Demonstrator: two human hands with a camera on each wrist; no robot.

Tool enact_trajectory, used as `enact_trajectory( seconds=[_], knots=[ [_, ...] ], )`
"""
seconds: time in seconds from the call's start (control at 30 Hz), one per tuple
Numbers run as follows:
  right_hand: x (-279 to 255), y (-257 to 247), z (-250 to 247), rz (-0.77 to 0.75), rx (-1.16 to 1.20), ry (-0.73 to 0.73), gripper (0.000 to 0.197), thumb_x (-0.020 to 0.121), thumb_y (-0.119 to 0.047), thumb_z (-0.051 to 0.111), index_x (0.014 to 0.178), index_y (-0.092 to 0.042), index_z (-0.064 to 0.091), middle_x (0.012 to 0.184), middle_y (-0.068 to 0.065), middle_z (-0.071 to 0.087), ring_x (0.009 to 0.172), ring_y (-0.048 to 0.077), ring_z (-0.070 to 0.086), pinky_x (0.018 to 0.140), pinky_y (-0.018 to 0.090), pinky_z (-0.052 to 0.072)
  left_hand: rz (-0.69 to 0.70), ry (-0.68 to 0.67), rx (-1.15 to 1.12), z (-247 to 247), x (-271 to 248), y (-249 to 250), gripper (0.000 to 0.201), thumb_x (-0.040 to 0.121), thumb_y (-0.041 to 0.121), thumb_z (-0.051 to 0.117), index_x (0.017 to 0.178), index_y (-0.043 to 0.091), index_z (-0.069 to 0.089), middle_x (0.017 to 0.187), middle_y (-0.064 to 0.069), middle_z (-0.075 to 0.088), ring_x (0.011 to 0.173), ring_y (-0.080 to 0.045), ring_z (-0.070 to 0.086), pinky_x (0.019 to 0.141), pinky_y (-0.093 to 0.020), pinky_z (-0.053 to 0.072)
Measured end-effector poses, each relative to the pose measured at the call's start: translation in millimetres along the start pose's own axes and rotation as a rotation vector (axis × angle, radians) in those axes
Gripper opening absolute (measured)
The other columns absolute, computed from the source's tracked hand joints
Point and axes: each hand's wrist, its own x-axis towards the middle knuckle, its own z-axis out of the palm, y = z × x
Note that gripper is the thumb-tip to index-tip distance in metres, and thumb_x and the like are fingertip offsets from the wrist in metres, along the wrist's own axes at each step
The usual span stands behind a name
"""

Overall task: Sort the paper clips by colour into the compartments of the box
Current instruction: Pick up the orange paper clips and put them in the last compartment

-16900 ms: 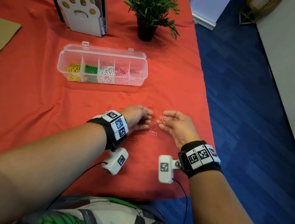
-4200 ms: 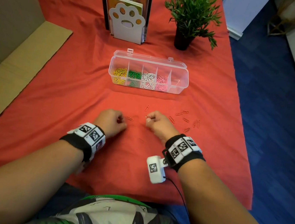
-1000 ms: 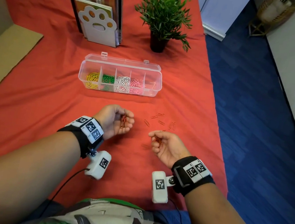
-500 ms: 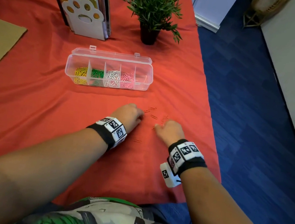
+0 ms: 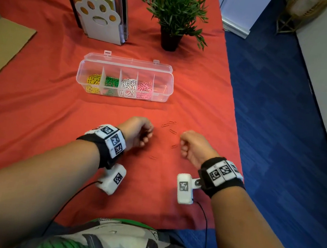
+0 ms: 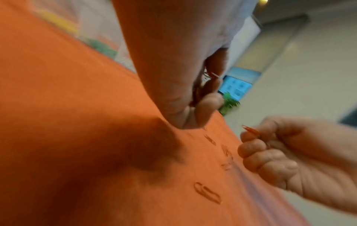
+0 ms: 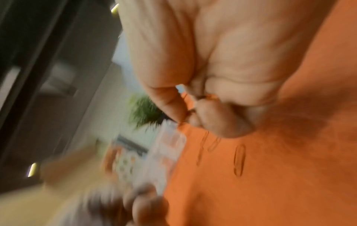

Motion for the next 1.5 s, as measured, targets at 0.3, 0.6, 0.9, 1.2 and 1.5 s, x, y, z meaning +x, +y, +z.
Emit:
enact_trajectory(
  seconds=[0.3, 0.6, 0.9, 1.2, 1.5],
  knots=[
    [-3.2, 3.9, -15.8, -0.071, 0.719, -0.029, 0.018, 0.058, 0.001, 0.037, 0.062, -0.016, 0.037, 0.052, 0.004, 0.045, 0.042, 0.012, 0.036, 0.041, 0.018, 0.033, 0.213, 0.104, 0.613, 8.1, 3.9, -23.7, 0.03, 0.089, 0.034, 0.054, 0.063, 0.017, 0.056, 0.055, 0.0, 0.049, 0.048, -0.012, 0.044, 0.052, -0.024, 0.035],
    [26.5, 1.6, -20.2, -0.078, -0.677, 0.37, 0.017, 0.083, -0.02, 0.054, 0.095, -0.01, 0.06, 0.089, 0.006, 0.061, 0.085, 0.023, 0.057, 0.075, 0.028, 0.042, 0.396, 0.008, 1.449, 15.6, -1.4, -38.2, 0.02, 0.082, 0.035, 0.062, 0.088, 0.015, 0.064, 0.103, -0.008, 0.065, 0.097, -0.026, 0.061, 0.079, -0.031, 0.047],
    [24.2, 3.4, 8.5, -0.109, -1.104, 0.363, 0.03, 0.092, -0.019, 0.043, 0.117, -0.004, 0.038, 0.124, 0.021, 0.047, 0.114, 0.039, 0.05, 0.092, 0.042, 0.043, 0.451, 0.06, 1.628, 17.2, -10.2, -39.5, 0.027, 0.084, 0.028, 0.054, 0.101, 0.009, 0.061, 0.111, -0.013, 0.062, 0.102, -0.03, 0.06, 0.082, -0.034, 0.048],
    [26.9, -5.0, -5.9, -0.089, -0.631, 0.185, 0.009, 0.087, -0.011, 0.046, 0.079, -0.016, 0.047, 0.077, 0.011, 0.054, 0.065, 0.024, 0.051, 0.061, 0.032, 0.042, 0.524, 0.057, 1.567, 11.8, -11.9, -42.0, 0.025, 0.084, 0.025, 0.05, 0.102, 0.008, 0.055, 0.109, -0.014, 0.058, 0.1, -0.032, 0.059, 0.083, -0.036, 0.048],
    [3.0, -1.4, -24.6, -0.011, 0.61, -0.131, 0.018, 0.082, -0.002, 0.039, 0.076, -0.009, 0.054, 0.057, 0.002, 0.05, 0.042, 0.007, 0.037, 0.04, 0.017, 0.032, 0.553, 0.0, 1.548, 15.0, -9.6, -43.9, 0.026, 0.091, 0.029, 0.045, 0.099, 0.008, 0.059, 0.111, -0.012, 0.059, 0.098, -0.03, 0.06, 0.081, -0.033, 0.045]
  ],
)
